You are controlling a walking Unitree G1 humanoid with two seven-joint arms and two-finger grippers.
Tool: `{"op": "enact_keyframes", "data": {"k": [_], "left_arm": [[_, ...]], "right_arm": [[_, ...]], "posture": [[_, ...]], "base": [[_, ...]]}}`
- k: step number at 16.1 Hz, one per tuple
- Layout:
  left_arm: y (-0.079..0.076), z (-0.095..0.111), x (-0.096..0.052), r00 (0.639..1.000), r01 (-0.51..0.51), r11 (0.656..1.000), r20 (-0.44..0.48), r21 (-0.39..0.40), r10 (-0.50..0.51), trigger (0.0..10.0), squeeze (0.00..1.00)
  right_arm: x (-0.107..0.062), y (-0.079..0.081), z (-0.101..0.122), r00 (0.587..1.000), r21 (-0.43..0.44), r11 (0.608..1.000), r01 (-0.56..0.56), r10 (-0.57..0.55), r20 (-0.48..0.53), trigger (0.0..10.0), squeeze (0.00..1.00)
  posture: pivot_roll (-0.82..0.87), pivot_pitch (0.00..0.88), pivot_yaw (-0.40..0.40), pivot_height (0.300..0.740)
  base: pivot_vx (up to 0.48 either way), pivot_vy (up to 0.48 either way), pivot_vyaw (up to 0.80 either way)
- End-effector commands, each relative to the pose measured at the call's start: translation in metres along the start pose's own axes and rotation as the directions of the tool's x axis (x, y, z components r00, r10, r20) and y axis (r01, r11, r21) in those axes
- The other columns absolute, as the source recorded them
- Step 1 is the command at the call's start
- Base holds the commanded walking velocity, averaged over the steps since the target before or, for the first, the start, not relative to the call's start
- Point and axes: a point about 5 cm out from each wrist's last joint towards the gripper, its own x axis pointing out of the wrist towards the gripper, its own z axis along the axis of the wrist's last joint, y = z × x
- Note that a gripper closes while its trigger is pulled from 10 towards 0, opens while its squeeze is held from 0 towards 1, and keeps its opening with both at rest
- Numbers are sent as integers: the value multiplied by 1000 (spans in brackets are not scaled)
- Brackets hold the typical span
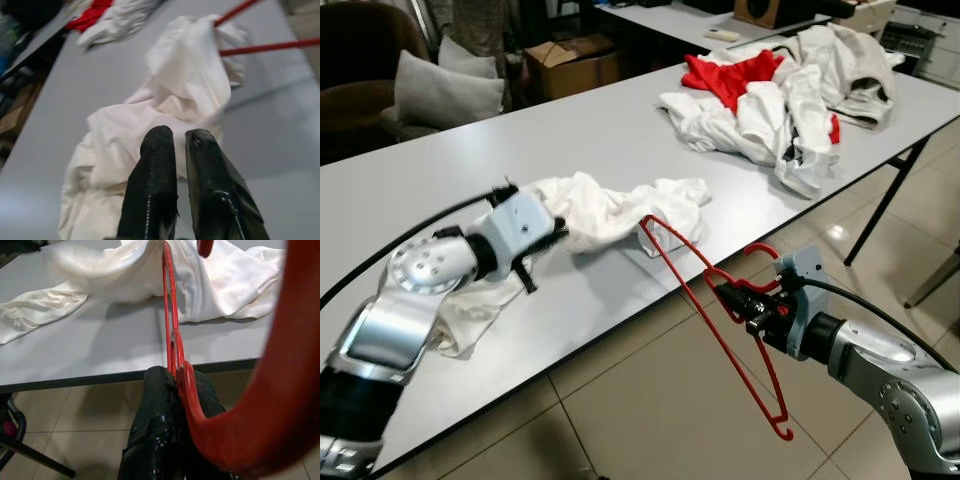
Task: Hang hanger
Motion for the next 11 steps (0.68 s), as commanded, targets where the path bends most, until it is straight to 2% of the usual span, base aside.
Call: {"op": "enact_keyframes", "data": {"k": [1,4,5,7,8,9,10,11], "left_arm": [[-4,0,-1,999,44,998,-5,41,-44,10000,1000],[-6,-16,-5,994,75,995,-85,64,-69,10000,1000],[-5,-16,-7,995,72,995,-77,62,-67,10000,1000],[-5,-1,-5,997,68,998,39,16,-68,10000,1000],[-11,11,4,988,103,994,114,-23,-100,10000,1000],[-16,14,11,986,110,993,127,-33,-105,10000,1000],[-25,17,29,988,82,993,138,-81,-71,10000,1000],[-32,16,40,989,67,990,140,-126,-49,10000,1000]], "right_arm": [[1,5,6,1000,-10,1000,-13,13,19,10000,0],[2,7,8,1000,-12,1000,-16,17,26,10000,0],[2,7,8,1000,-12,1000,-16,17,26,10000,0],[1,6,8,999,-11,1000,-18,19,27,10000,0],[2,7,8,999,-7,1000,-22,22,30,10000,0],[2,7,8,999,-6,1000,-23,23,30,10000,0],[2,7,7,999,-5,1000,-22,22,29,10000,0],[2,6,7,999,-4,1000,-20,20,29,10000,0]], "posture": [[-190,0,71,740],[-188,0,72,740],[-187,0,69,740],[-180,0,62,740],[-177,0,59,740],[-177,0,59,740],[-176,0,59,740],[-176,0,59,740]], "base": [[0,0,0],[0,0,0],[0,0,0],[0,0,0],[0,0,0],[0,0,0],[0,0,0],[0,0,0]]}}
